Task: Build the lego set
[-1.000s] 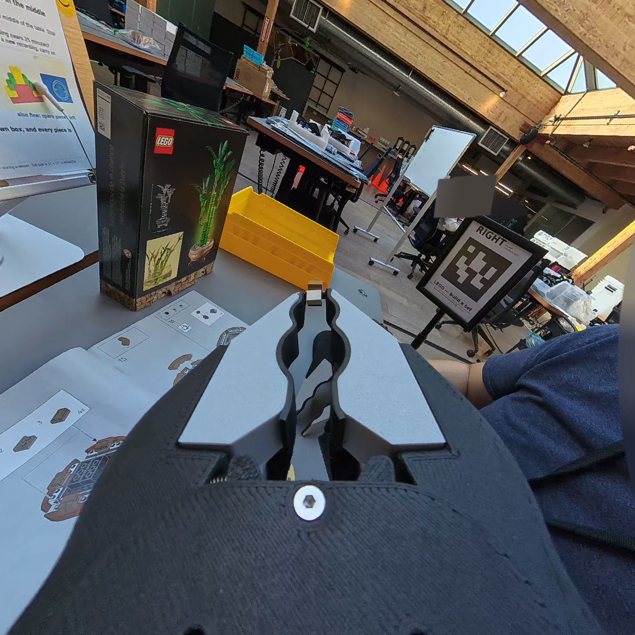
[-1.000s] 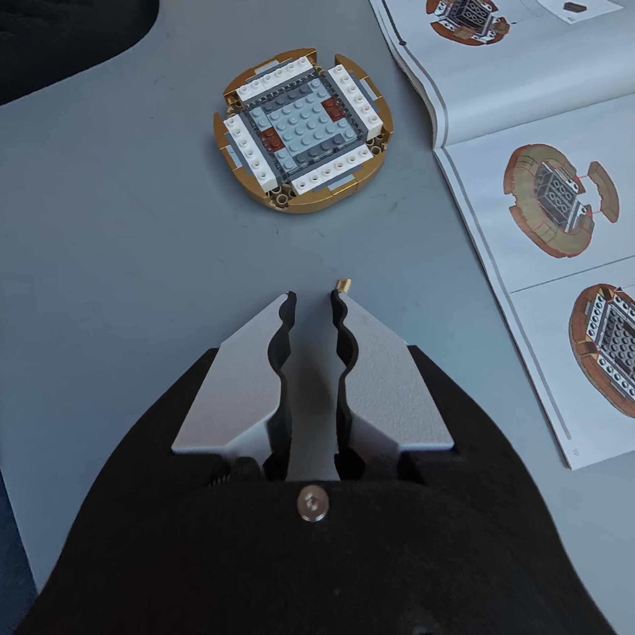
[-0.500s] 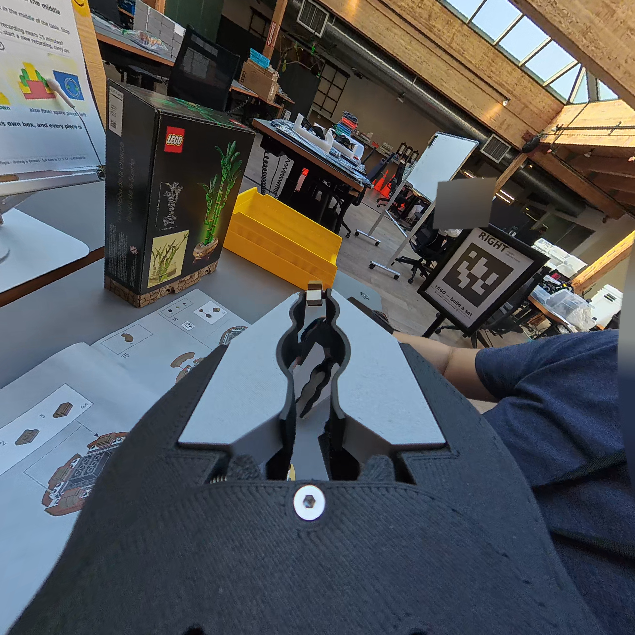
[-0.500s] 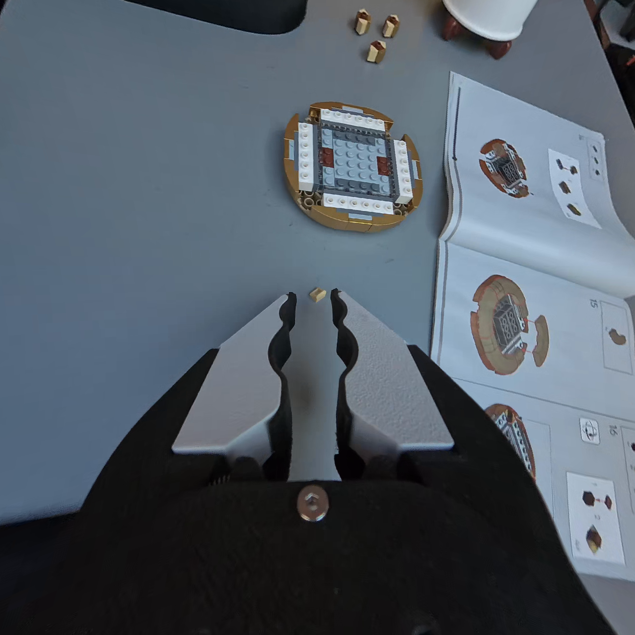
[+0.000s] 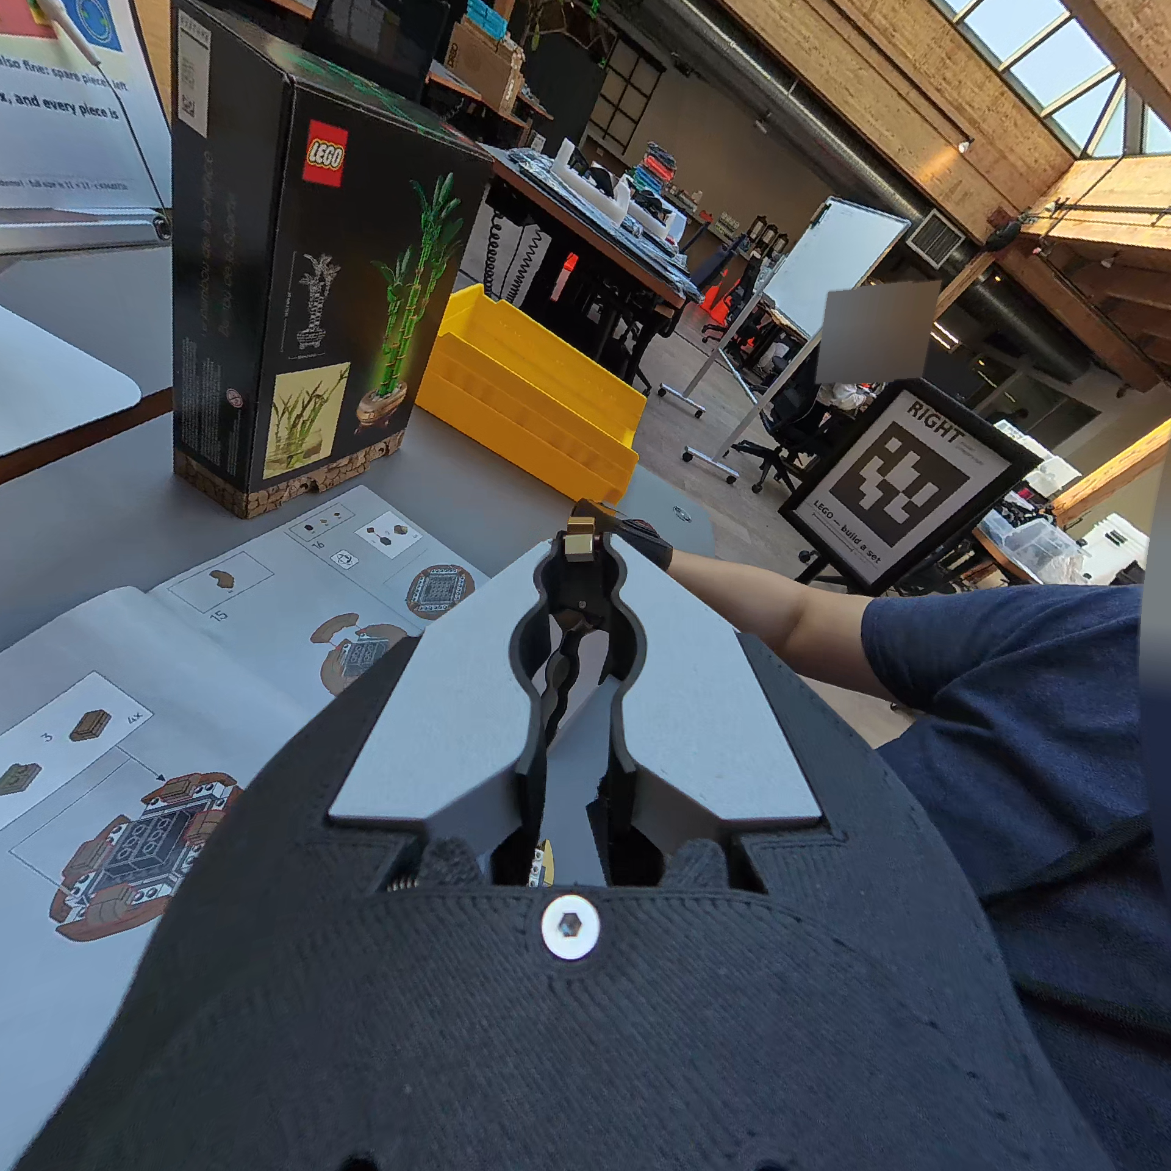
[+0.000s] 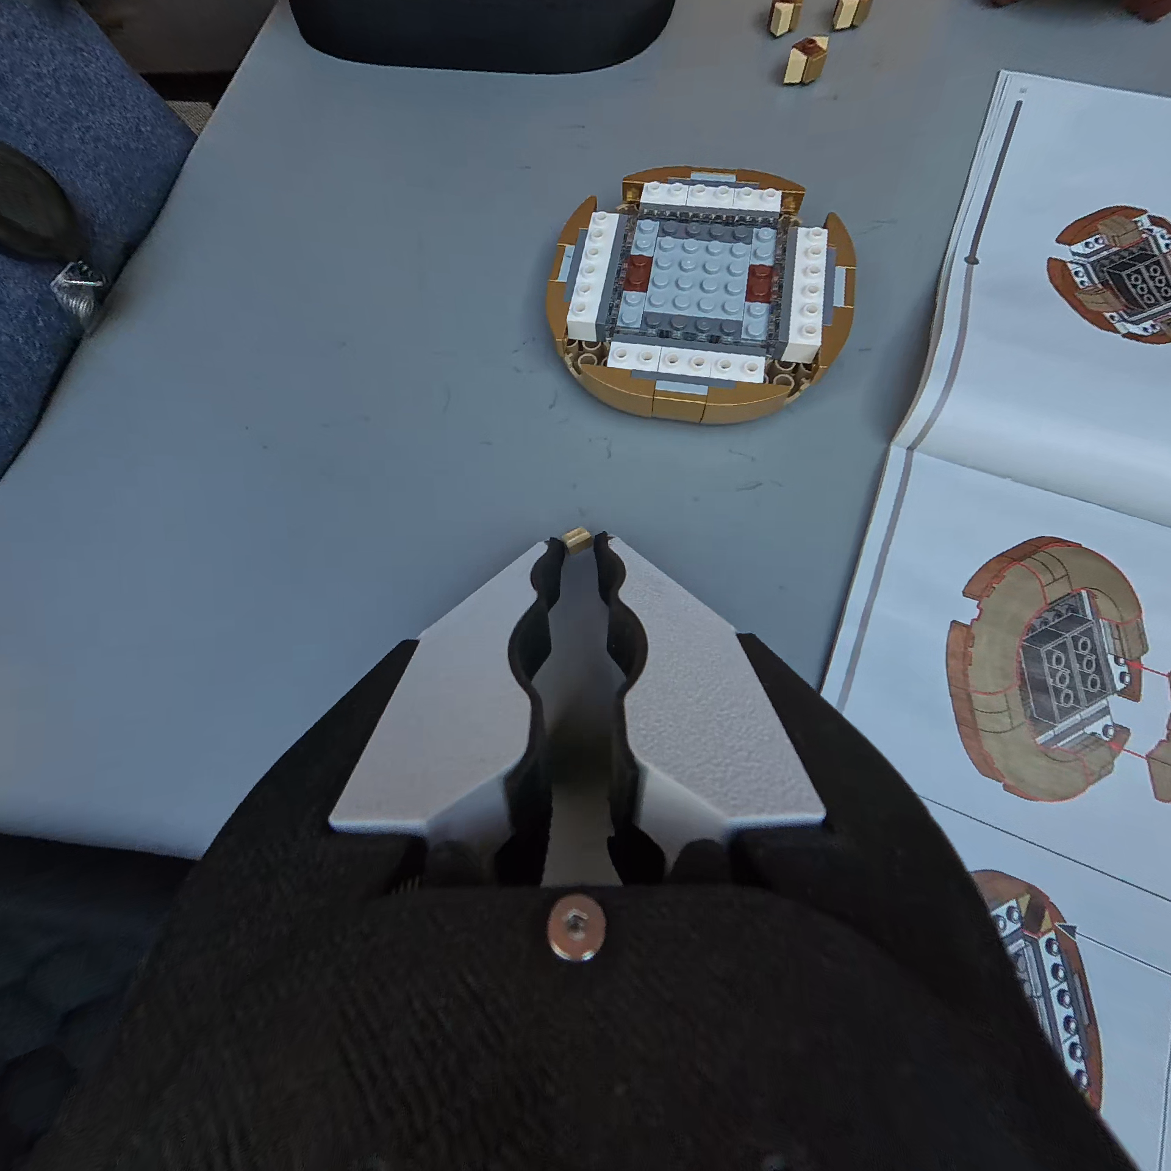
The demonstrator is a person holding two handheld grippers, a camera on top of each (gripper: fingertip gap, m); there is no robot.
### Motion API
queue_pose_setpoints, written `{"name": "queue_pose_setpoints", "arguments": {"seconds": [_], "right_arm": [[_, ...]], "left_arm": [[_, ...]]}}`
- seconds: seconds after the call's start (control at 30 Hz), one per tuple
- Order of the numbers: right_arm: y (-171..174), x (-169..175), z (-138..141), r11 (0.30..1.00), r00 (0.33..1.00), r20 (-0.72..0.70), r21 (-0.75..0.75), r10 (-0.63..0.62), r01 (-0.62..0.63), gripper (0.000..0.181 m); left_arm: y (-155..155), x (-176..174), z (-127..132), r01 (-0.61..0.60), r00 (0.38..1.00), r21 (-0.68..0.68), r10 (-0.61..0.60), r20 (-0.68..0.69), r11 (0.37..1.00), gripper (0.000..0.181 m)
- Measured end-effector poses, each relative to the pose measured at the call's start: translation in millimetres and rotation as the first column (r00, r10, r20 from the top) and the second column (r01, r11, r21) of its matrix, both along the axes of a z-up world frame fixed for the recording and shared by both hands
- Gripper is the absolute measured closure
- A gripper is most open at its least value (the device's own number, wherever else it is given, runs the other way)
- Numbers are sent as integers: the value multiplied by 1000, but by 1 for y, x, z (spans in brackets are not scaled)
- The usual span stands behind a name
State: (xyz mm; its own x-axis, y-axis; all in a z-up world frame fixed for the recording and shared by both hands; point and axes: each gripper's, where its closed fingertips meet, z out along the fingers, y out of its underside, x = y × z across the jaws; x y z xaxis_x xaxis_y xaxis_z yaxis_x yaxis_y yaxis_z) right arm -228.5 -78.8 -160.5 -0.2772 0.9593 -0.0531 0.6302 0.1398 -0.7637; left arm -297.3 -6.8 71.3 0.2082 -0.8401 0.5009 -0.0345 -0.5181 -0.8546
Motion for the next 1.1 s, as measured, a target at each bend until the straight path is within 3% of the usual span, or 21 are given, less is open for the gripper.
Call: {"name": "queue_pose_setpoints", "arguments": {"seconds": [0.2,0.3,0.47,0.6,0.7,0.8,0.9,1.1], "right_arm": [[0,-1,0,1000,1000,4,-20,7,-7,173],[6,-2,3,998,999,-6,-52,-48,48,174],[19,-9,56,958,970,-145,-240,-197,159,174],[37,-15,126,936,928,-226,-261,-297,237,175],[46,-17,160,933,928,-187,-227,-322,278,175],[53,-20,172,942,936,-134,-138,-325,307,174],[53,-25,174,939,945,-85,-166,-317,300,174],[50,-35,186,938,939,-164,-228,-301,261,175]], "left_arm": [[3,8,-11,10,1000,-19,-11,-25,1000,172],[0,12,-17,35,998,-29,-37,-45,999,172],[-14,25,-39,131,979,-62,-139,-152,989,172],[-22,38,-48,182,963,-82,-195,-184,980,172],[-25,44,-46,193,964,-85,-205,-167,977,172],[-26,45,-40,187,970,-81,-197,-143,979,172],[-26,43,-33,185,975,-68,-191,-112,980,172],[-24,42,-32,178,978,-64,-184,-102,982,172]]}}
